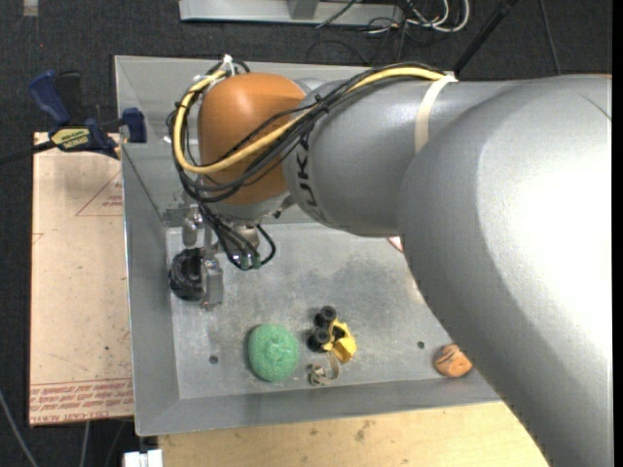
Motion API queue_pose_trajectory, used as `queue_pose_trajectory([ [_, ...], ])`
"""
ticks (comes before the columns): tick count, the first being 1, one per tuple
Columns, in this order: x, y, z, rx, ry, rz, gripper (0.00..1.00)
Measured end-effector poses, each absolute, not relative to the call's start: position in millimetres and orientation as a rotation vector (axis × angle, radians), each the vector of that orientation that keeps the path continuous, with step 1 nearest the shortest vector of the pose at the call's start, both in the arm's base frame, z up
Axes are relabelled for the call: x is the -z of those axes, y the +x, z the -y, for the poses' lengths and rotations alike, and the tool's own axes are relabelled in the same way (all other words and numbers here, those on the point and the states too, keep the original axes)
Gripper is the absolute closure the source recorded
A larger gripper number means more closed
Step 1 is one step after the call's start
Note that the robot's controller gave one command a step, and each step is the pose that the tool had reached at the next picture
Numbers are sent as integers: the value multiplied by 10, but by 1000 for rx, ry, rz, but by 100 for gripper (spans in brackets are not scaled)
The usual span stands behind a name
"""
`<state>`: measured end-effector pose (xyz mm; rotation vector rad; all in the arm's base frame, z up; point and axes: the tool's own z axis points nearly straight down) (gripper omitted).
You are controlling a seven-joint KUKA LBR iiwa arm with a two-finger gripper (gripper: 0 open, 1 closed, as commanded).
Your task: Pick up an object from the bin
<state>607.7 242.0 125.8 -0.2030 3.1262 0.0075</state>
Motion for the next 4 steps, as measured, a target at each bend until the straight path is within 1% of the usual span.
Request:
queue_pose_trajectory([
  [1,-736,6031,-2376,-5,-320,-3116,0],
  [2,-748,6146,-2474,0,-30,-3132,100],
  [4,-782,6139,-2471,0,-29,-3134,100],
])
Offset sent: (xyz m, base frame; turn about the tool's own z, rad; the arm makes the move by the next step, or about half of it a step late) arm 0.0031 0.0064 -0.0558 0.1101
